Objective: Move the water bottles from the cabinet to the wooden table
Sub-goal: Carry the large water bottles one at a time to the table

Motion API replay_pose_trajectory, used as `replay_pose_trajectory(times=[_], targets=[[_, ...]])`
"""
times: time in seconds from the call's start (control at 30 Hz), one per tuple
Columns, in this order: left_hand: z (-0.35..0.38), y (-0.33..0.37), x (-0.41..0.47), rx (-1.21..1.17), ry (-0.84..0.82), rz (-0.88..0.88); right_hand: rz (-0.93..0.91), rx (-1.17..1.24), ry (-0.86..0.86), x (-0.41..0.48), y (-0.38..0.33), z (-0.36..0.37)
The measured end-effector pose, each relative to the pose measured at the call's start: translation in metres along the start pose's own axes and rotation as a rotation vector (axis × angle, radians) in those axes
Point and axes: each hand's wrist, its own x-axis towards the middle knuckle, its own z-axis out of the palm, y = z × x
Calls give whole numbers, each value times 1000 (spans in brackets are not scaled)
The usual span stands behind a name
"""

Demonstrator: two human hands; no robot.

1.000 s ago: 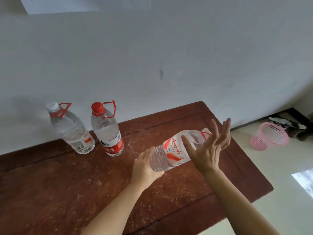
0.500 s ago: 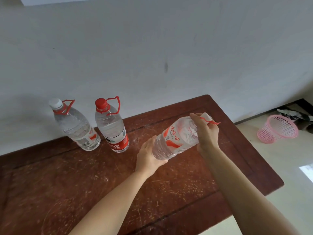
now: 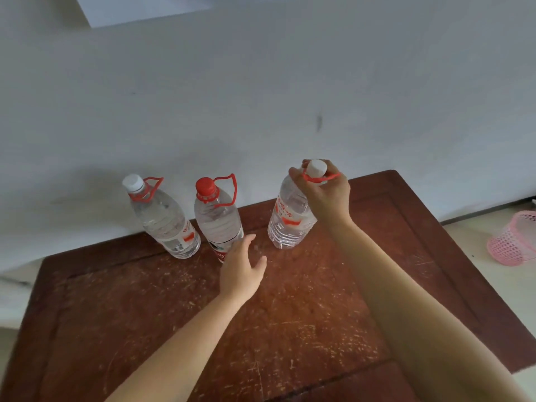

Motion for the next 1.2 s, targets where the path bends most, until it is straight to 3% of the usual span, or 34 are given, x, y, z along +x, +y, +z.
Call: replay_pose_trajectory(times=[0.17, 0.5, 0.67, 0.77, 0.87, 1.0, 1.2], targets=[[-19, -28, -8, 65, 111, -53, -63, -184, -222, 15, -3, 41], [-36, -30, -12, 46, 24, -23, -65, -224, -172, 8, 0, 37], [-61, -27, -15, 62, 52, 9, -160, -486, -227, -32, 9, 31], [-82, -34, -26, 37, 111, 50, -161, -576, -186, -77, 31, 15], [-99, -49, -49, 34, 164, 46, -142, -719, -262, -119, 54, 8], [-118, -70, -88, 92, 301, -65, -312, -891, -426, -153, 66, 24], [-156, -87, -177, 289, 561, -344, -799, -895, -678, -186, 50, 88]])
